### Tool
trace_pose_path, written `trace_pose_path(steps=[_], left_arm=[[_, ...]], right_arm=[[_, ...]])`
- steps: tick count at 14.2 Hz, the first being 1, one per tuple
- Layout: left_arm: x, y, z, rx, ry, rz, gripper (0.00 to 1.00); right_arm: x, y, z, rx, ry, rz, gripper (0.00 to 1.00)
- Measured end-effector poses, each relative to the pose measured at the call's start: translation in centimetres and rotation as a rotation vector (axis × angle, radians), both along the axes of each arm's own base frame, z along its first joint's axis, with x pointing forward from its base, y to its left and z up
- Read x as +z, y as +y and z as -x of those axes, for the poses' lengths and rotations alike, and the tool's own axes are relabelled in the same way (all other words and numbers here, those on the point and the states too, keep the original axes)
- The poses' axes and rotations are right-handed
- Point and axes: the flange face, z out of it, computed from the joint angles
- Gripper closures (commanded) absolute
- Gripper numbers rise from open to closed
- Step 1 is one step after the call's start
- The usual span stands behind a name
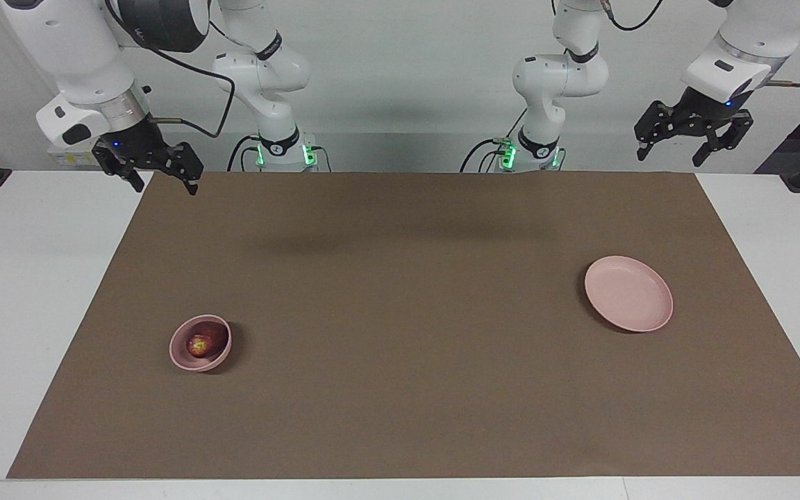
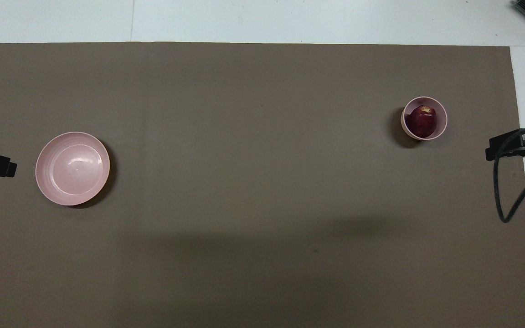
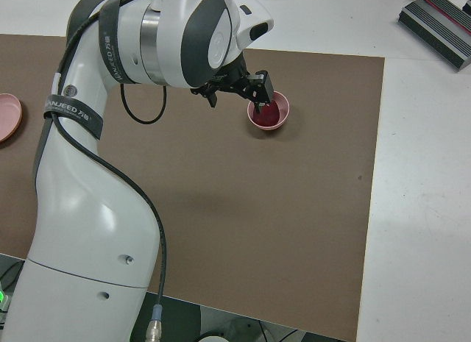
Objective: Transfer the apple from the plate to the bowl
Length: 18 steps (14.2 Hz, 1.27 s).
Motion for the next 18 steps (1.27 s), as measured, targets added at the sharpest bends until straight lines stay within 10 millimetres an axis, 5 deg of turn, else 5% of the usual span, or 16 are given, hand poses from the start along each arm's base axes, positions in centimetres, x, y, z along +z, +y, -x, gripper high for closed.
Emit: trace_pose_path(steps=[18], left_arm=[[0.02,0.12,0.01,0.003,0.0,0.0,0.0]], right_arm=[[-0.03,0.48,-0.03,-0.009,0.001,0.001,0.0]])
